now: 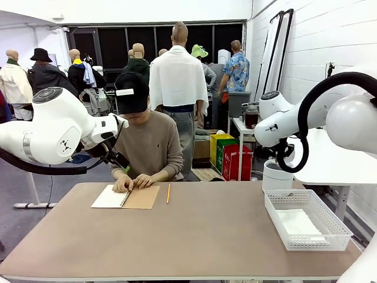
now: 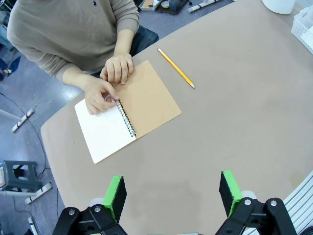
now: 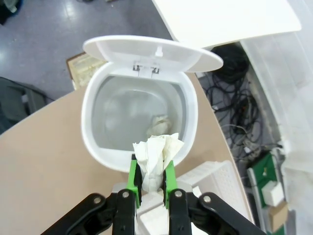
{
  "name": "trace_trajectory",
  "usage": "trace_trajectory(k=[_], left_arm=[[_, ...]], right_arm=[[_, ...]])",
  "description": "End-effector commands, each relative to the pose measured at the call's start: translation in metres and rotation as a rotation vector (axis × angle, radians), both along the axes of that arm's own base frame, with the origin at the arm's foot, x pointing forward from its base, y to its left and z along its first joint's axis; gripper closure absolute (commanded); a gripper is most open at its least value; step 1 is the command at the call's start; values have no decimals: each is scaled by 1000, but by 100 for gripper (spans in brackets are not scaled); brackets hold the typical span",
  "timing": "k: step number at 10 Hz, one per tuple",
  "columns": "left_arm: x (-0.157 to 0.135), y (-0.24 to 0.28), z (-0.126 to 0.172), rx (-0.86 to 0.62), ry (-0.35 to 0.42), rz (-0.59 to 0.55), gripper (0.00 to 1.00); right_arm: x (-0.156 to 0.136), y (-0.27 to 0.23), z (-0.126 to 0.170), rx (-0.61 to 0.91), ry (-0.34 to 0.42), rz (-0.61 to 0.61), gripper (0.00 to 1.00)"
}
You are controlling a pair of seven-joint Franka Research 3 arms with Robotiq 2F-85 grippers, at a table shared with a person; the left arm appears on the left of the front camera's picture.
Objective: Sort the paper based on its condition.
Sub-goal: If a person hands you a paper, place it in the Organizing basket , and if it's crumpled, put it in the Trash can.
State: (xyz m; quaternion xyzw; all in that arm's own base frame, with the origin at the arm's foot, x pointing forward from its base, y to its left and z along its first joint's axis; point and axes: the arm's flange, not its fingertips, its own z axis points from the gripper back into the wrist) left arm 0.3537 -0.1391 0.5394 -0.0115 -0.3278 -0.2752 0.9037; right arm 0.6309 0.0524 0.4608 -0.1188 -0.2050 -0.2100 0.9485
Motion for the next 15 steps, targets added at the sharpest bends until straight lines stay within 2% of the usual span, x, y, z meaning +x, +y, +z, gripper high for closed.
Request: trace_trajectory(k=[1,9,13,15], left_arm=[[0,1,0,-2,1,0,0],[0,1,0,-2,1,0,0],[0,1,0,-2,1,0,0],[0,1,0,-2,1,0,0]], right_arm=[[10,-4,-4,-17,-7,-13,77],[39,-17,-15,16,33,-11,77],[39,-17,-14,50,45,-2,0],[38,-17,-13,60,46,-4,0]])
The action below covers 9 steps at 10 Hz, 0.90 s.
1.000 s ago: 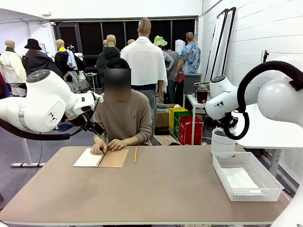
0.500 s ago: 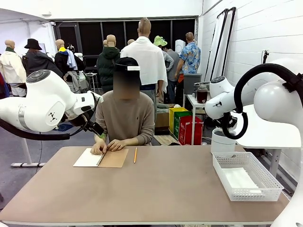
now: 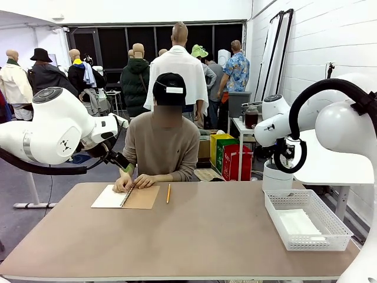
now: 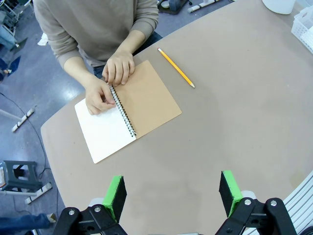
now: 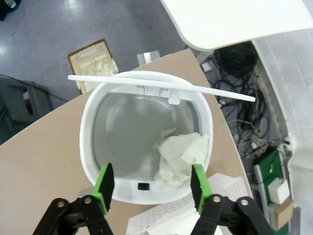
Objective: Sort the paper based on its condition.
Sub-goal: If a person hands you a paper, place it in the Organizing basket , and if it's crumpled, put it in the Trash can.
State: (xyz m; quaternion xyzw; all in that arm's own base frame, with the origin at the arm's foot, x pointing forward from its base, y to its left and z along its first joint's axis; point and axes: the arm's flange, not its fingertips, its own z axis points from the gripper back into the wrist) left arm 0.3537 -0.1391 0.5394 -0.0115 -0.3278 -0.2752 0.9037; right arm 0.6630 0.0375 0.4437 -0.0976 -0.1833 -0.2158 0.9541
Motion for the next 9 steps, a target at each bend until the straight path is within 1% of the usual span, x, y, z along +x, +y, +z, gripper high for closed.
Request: trace_trajectory(k=[1,3,6,9], left_arm=[[0,1,0,-2,1,0,0],[0,1,0,-2,1,0,0],[0,1,0,-2,1,0,0],[0,1,0,-2,1,0,0]], right_arm=[[6,-3,4,13,13,2,0],[4,-3,6,17,13,3,0],[6,-2,6,55,-3,36,0],[11,5,12,33,-27,49,0]])
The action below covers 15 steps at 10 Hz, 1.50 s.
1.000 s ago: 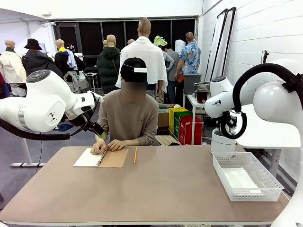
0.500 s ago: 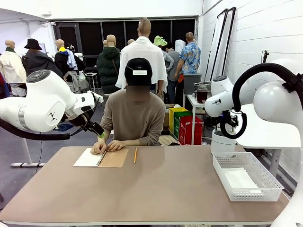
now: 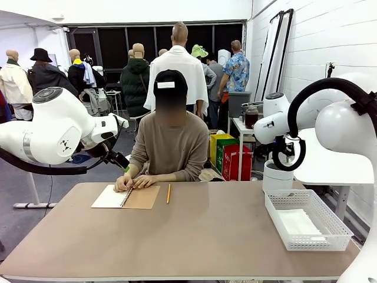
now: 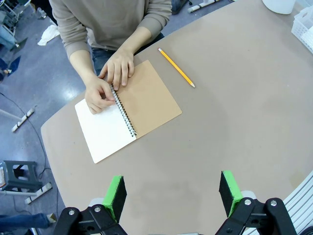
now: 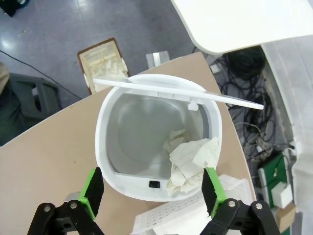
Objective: Sort the paper based on its condition.
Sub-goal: If a person hands you a paper, place it in the Organizing basket , and if it's crumpled, put it in the Trash can.
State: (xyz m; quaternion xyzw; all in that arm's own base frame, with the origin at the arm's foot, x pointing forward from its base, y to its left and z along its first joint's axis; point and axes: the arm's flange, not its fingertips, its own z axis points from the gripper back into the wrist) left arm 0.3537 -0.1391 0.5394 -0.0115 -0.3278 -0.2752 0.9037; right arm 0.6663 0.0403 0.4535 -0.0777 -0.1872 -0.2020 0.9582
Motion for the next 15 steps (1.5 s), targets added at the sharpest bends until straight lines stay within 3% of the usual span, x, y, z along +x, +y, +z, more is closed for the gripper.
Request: trace_trajectory(k=[1,15], left_arm=[[0,1,0,-2,1,0,0],[0,1,0,-2,1,0,0]], right_arm=[[7,2,3,0,-13,17,0],[3,4,5,-3,-14,19,0]])
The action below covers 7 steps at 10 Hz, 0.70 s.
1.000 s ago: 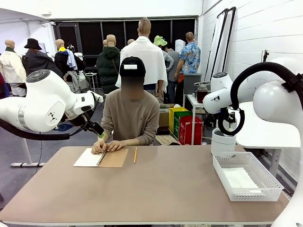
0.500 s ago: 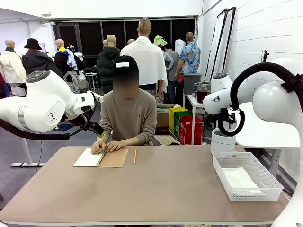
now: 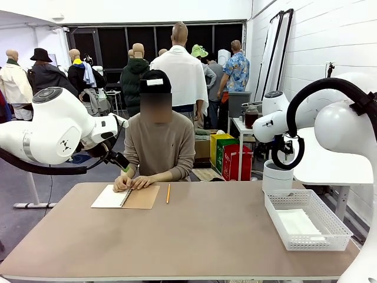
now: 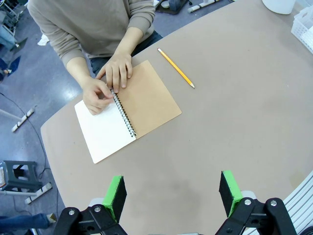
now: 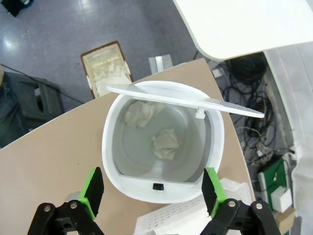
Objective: Sort the paper based on its condition.
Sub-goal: If a person hands you a paper, place it in the Organizing basket , and if it's crumpled, put it in the Trash can.
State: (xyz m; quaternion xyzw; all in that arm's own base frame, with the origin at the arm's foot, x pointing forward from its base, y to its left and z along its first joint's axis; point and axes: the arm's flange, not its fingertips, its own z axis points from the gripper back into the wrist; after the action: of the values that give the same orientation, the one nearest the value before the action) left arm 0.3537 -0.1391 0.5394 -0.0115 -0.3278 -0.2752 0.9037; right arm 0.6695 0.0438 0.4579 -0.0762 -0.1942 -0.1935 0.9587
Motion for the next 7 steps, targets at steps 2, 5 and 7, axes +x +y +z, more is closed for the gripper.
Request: trace_trajectory(k=[2,5,7], left_arm=[[0,1,0,-2,1,0,0],[0,1,0,-2,1,0,0],[0,1,0,-2,1,0,0]], right_arm=[[-7,9,3,14,2,30,0],[-28,34,13,20,17,102,0],[-31,36,13,-2,27,81,0]])
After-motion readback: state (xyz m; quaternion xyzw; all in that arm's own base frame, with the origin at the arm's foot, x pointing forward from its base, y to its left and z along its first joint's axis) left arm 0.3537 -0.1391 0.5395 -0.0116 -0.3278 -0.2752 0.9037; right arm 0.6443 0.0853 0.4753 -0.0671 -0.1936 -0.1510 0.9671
